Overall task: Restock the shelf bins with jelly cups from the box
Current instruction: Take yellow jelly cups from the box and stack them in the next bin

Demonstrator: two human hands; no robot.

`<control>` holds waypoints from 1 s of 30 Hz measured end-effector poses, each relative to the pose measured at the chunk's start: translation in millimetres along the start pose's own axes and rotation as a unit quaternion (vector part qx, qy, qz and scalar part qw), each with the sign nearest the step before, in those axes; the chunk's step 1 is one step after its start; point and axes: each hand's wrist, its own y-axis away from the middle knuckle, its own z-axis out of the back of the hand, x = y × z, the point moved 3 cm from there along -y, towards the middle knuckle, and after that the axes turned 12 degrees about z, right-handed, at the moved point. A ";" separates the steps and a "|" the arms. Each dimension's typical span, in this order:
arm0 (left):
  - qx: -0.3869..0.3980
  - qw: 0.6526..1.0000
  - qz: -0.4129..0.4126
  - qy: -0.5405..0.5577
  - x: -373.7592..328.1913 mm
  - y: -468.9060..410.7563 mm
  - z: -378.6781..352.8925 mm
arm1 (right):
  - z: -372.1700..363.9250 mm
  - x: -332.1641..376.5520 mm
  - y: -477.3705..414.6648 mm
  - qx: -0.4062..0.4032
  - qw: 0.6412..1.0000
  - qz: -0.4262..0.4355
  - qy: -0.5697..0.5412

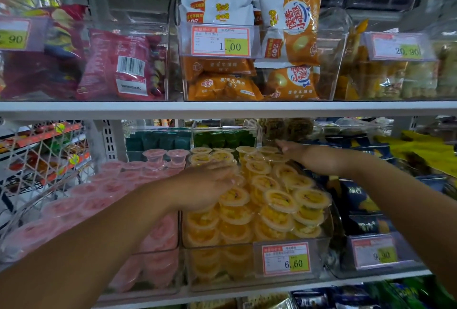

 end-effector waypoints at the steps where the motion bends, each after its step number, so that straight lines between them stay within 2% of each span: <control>1: 0.013 1.000 0.003 -0.004 0.1 -1.4 1.1 | 6.0 -3.3 4.2 0.009 1.000 -0.005 0.011; 3: 0.045 0.999 -0.008 -0.008 -5.6 1.5 5.8 | 8.6 -12.9 10.1 0.035 0.999 -0.016 0.038; 8: 0.053 0.998 -0.039 0.006 -43.7 3.6 6.8 | -9.4 -25.8 5.4 0.072 0.989 -0.021 0.126; 13: 0.066 0.996 -0.057 -0.035 -66.4 -0.8 -2.2 | -30.7 -31.6 -5.2 0.072 0.979 -0.034 0.187; 21: 0.085 0.994 -0.034 -0.054 -59.3 -5.8 -7.1 | -27.2 -26.8 -16.5 0.062 0.981 -0.044 0.178; 24: 0.087 0.995 -0.031 -0.046 -58.6 -6.7 -6.1 | -25.3 -29.6 -17.7 0.054 0.990 -0.050 0.123; 27: 0.082 0.995 -0.040 -0.031 -60.6 -7.7 -3.0 | -15.2 -35.6 -9.1 -0.004 0.997 -0.069 0.016; 30: 0.070 0.996 -0.055 -0.010 -66.2 -9.5 1.8 | -4.4 -34.0 5.0 -0.014 0.999 -0.033 0.019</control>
